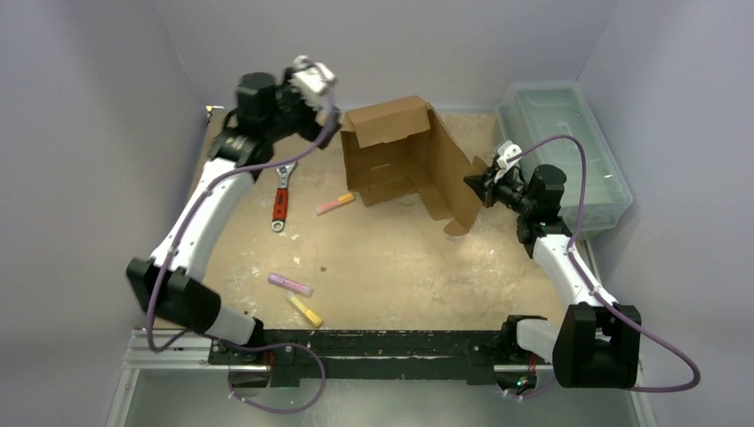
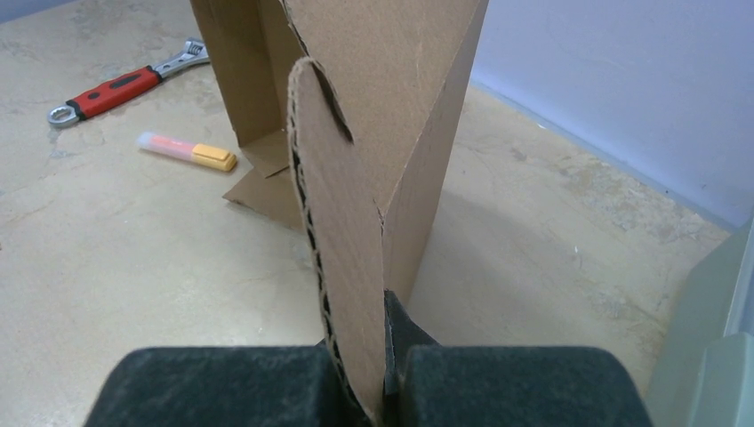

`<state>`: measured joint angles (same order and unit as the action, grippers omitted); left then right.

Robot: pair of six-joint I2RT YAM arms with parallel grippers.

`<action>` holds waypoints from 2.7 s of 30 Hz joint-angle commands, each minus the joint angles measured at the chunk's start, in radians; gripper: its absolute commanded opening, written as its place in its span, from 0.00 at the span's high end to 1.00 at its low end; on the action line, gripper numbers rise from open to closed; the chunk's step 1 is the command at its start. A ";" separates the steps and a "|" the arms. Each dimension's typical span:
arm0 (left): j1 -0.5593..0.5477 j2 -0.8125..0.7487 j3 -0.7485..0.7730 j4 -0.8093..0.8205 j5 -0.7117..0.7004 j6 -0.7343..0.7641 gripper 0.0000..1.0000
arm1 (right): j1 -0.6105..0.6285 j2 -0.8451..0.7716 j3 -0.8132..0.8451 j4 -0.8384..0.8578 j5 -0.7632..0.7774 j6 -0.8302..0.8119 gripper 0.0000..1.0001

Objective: Fold the paper box

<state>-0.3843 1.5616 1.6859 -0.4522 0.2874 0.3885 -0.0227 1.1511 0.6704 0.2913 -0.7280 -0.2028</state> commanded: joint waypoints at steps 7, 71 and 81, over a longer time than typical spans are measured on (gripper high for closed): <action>0.148 -0.227 -0.326 0.377 0.094 -0.765 0.01 | 0.015 -0.002 0.030 -0.034 -0.011 -0.015 1.00; -0.077 0.138 -0.345 0.584 -0.198 -0.739 0.66 | 0.033 -0.091 0.197 -0.309 0.012 -0.174 0.57; -0.077 0.155 -0.326 0.576 -0.193 -0.738 0.68 | 0.036 -0.079 0.460 -0.559 0.006 -0.356 0.20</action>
<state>-0.4587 1.7134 1.3159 0.1036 0.1001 -0.3622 0.0128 1.0504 0.9607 -0.1162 -0.7197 -0.4213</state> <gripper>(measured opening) 0.327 0.760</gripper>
